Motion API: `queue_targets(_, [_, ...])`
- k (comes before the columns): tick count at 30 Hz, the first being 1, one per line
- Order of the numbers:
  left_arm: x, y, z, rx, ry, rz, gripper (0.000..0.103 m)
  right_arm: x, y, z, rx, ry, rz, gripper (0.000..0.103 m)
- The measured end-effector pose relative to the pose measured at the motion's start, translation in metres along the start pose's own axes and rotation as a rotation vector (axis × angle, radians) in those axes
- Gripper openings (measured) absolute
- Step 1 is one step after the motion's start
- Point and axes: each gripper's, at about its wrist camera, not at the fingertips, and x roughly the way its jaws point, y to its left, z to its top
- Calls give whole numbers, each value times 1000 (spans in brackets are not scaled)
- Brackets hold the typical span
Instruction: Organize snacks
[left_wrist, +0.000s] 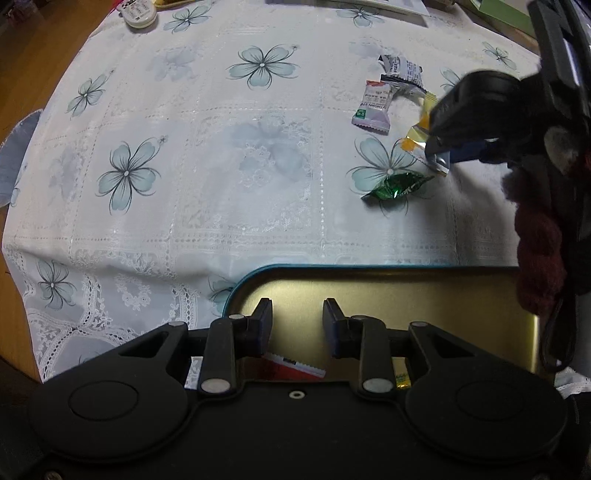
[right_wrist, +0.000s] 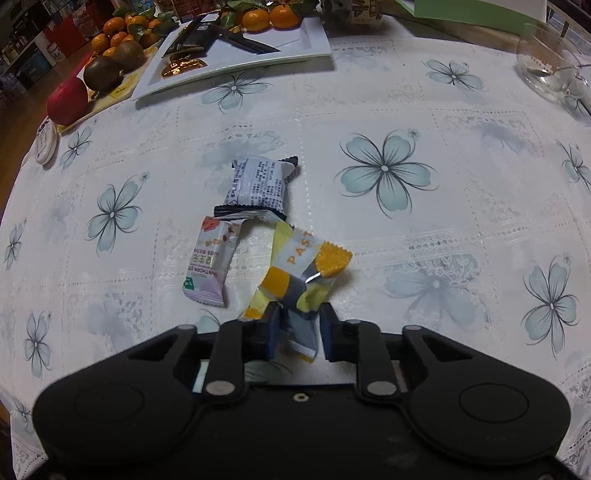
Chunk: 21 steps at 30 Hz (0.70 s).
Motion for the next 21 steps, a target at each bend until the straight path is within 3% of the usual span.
queue_targets(4, [-2, -2, 21, 18, -9, -15, 40, -7, -29, -13, 4, -10, -46, 9])
queue_targets(6, [-3, -3, 34, 24, -15, -26, 40, -10, -44, -19, 7, -22, -56, 1])
queue_targets(9, [-3, -7, 56, 32, -36, -20, 40, -16, -66, -26, 43, -32, -58, 0])
queue_targets(14, [3, -20, 94, 64, -66, -19, 40, -21, -85, -35, 64, -48, -26, 9])
queue_targets(21, [28, -48, 134, 133, -78, -41, 41, -22, -92, -41, 77, -67, 15, 11])
